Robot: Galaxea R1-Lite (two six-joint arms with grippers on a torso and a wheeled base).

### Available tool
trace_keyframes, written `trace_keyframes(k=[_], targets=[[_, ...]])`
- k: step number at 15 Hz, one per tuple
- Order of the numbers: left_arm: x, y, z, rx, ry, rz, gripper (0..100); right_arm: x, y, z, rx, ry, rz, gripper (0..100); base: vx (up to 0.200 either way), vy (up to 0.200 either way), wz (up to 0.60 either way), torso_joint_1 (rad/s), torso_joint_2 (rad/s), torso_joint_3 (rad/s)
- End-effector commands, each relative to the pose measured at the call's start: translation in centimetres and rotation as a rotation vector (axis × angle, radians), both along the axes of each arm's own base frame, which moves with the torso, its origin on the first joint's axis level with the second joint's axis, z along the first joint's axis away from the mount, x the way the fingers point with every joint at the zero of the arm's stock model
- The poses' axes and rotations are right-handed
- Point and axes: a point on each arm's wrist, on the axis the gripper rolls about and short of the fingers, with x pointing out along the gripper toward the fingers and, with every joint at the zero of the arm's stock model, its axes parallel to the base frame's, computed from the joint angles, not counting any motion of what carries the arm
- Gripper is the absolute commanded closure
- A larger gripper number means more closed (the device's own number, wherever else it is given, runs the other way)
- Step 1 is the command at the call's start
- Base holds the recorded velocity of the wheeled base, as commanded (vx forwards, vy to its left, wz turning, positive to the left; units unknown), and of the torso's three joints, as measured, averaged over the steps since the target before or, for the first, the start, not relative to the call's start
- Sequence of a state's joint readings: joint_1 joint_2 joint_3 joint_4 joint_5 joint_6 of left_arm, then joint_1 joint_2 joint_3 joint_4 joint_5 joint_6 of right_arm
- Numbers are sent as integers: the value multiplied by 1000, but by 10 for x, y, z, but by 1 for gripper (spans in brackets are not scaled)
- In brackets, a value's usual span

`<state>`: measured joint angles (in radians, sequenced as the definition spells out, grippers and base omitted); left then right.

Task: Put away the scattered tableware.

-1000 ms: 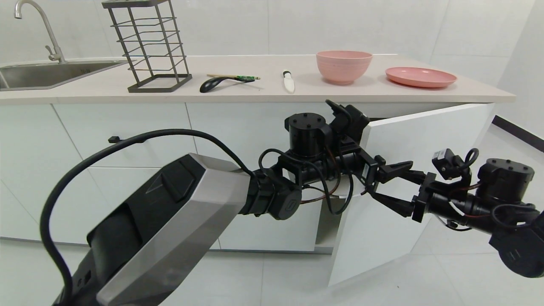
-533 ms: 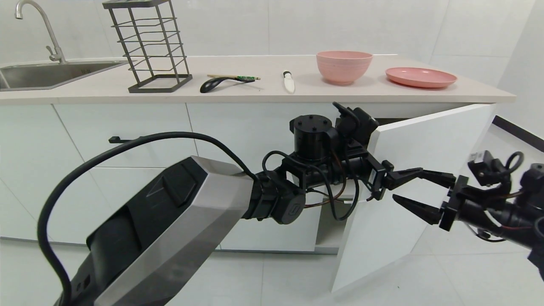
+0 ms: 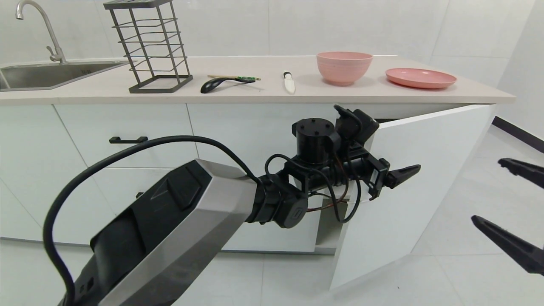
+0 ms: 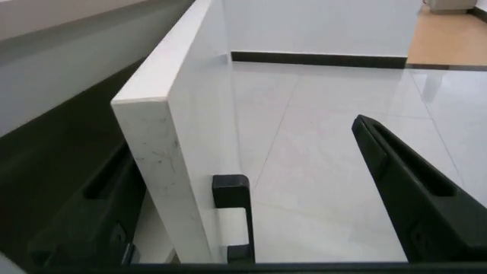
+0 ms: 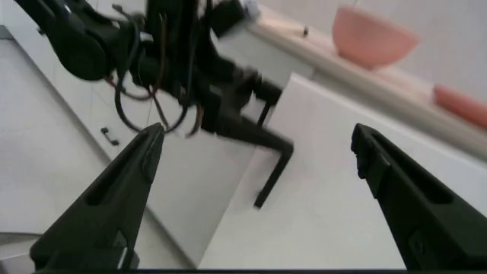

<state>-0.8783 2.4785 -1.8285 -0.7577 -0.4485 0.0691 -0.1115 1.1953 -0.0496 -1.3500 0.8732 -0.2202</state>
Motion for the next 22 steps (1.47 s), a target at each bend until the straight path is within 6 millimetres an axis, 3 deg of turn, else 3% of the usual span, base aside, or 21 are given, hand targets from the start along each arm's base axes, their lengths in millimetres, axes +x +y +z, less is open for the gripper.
trace_keyframes(k=[1, 7, 12, 13, 15, 16, 18, 20, 22], targets=[[-13, -12, -7, 13, 11, -32, 0, -22, 2, 19, -17, -151, -1, 0, 0, 0, 0, 0, 0, 0], [-52, -43, -20, -9, 0, -131, 0, -20, 1, 52, -12, -294, -57, 0, 0, 0, 0, 0, 0, 0], [-128, -95, -39, -11, 7, -319, 0, -19, 0, 85, -8, -421, -82, 0, 0, 0, 0, 0, 0, 0], [-153, -116, -53, 10, 26, -413, 0, -19, 0, 93, -8, -452, -83, 0, 0, 0, 0, 0, 0, 0], [-178, -125, -66, 71, 92, -488, 0, -21, 1, 97, -9, -471, -82, 0, 0, 0, 0, 0, 0, 0], [-172, -123, -67, 64, 97, -473, 0, -22, 1, 97, -10, -472, -82, 0, 0, 0, 0, 0, 0, 0], [-107, -98, -48, -62, 24, -319, 0, -35, 2, 94, -11, -489, -82, 0, 0, 0, 0, 0, 0, 0], [-64, -54, 5, -157, -46, -204, 0, -40, 3, 78, -7, -443, -79, 0, 0, 0, 0, 0, 0, 0], [-47, 3, 47, -157, -61, -115, 0, -40, 4, 60, -1, -374, -69, 0, 0, 0, 0, 0, 0, 0]])
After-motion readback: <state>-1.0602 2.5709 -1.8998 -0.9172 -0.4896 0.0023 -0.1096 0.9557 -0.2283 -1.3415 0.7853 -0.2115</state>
